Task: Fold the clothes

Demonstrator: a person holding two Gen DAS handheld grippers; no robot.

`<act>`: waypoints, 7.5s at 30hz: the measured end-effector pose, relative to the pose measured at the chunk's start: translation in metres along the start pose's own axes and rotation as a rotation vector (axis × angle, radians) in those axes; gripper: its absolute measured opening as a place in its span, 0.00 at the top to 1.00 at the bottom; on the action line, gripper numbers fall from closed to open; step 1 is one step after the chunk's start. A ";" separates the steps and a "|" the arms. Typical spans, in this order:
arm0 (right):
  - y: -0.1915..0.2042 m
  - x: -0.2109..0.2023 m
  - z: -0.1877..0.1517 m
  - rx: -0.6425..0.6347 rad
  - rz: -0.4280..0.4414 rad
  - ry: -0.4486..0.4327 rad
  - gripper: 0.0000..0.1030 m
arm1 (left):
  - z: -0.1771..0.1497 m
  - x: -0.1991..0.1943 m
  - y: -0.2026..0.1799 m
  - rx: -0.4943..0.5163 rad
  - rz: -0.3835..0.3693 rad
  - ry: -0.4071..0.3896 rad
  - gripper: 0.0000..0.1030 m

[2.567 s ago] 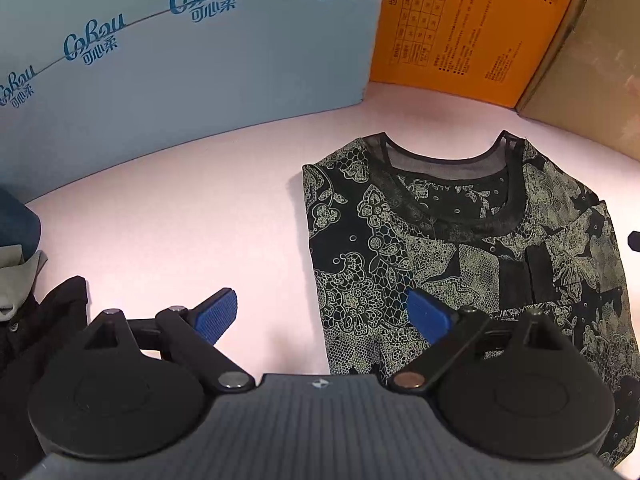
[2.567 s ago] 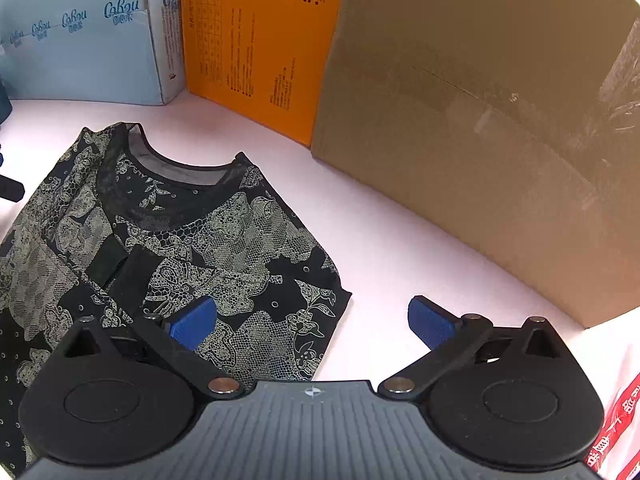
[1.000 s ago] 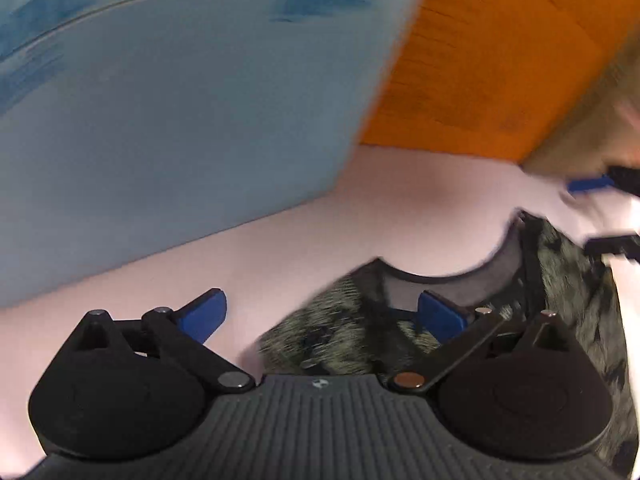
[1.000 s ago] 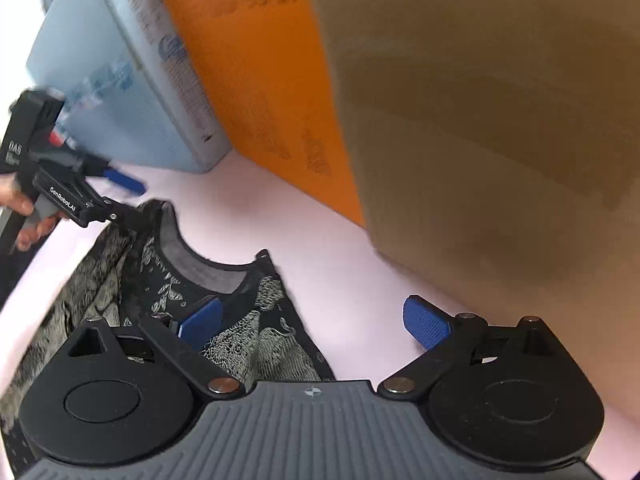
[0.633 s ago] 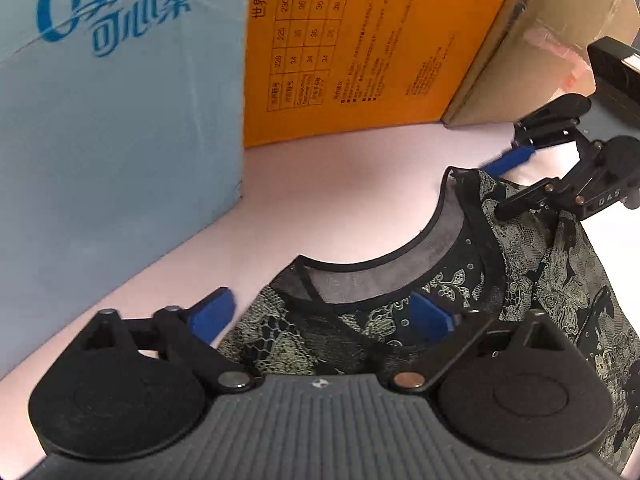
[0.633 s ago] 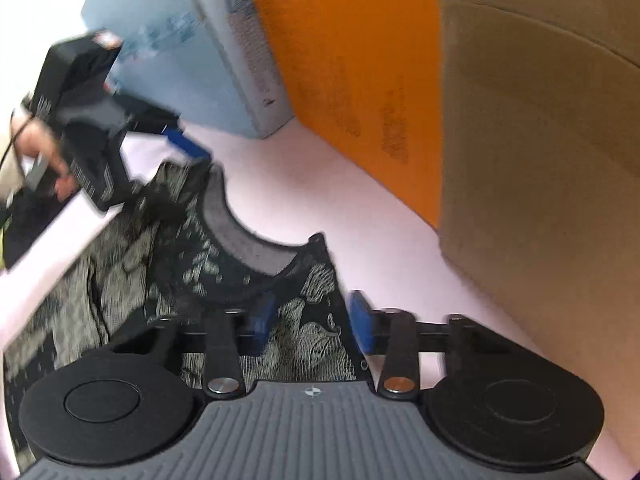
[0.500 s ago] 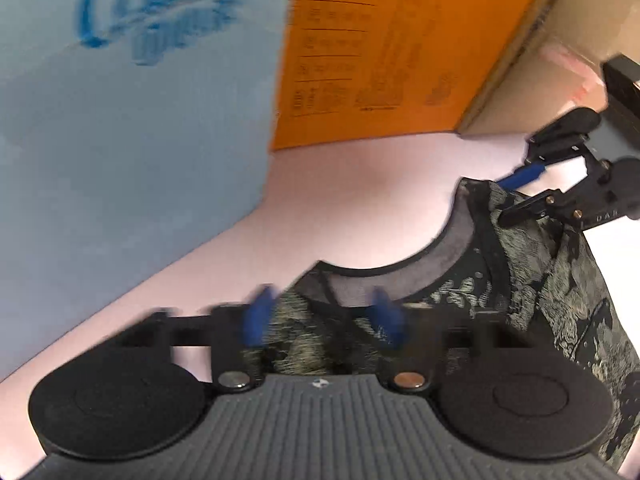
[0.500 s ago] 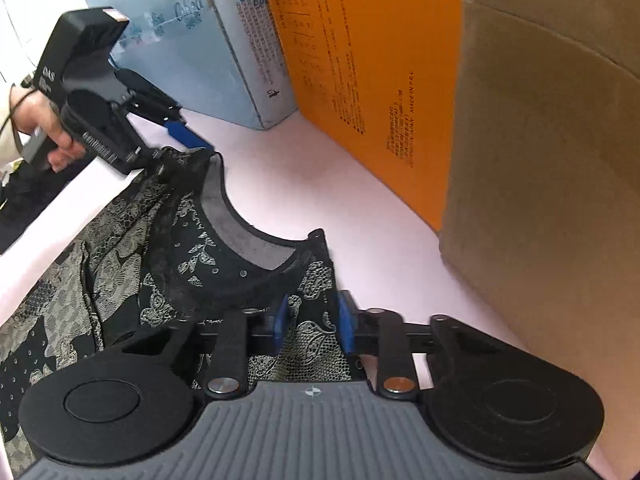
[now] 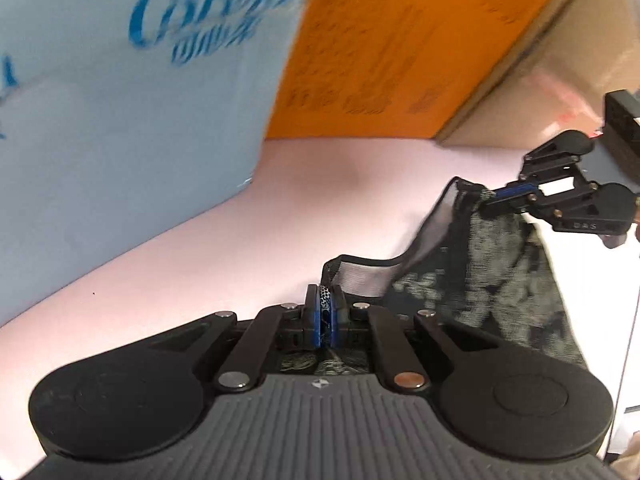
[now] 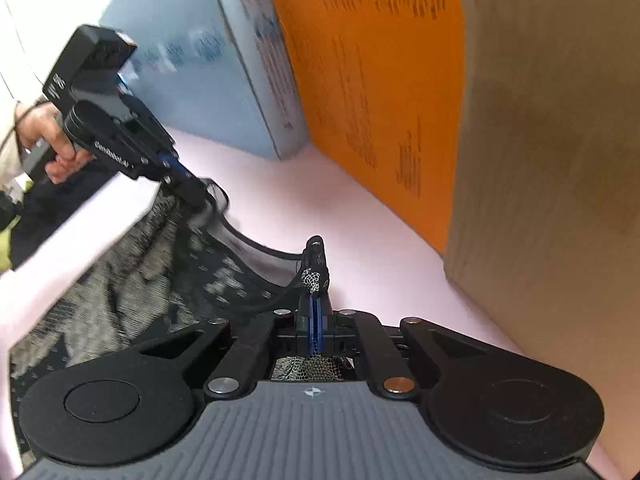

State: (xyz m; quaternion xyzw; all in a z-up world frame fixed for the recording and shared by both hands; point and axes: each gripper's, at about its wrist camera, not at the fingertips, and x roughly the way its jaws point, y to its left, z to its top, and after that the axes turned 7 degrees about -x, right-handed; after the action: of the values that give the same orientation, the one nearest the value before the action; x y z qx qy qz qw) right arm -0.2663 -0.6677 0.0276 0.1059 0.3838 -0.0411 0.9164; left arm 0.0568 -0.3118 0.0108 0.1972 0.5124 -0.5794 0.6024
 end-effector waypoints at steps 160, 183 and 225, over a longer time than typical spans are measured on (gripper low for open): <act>0.173 -0.118 -0.337 1.245 0.183 -0.174 0.04 | -0.122 -0.038 0.001 -0.582 -0.613 0.364 0.00; 0.151 -0.037 -0.298 1.243 0.333 0.012 0.95 | -0.119 -0.015 0.001 -0.714 -0.646 0.389 0.14; 0.181 -0.042 -0.040 0.515 0.433 -0.061 0.95 | -0.171 -0.149 0.014 -0.960 -0.513 -0.394 0.97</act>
State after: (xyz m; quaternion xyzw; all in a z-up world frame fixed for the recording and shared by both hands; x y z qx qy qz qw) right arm -0.2955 -0.4820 0.0595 0.4118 0.3018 0.0555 0.8580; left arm 0.0317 -0.0923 0.0641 -0.3403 0.6275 -0.4353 0.5485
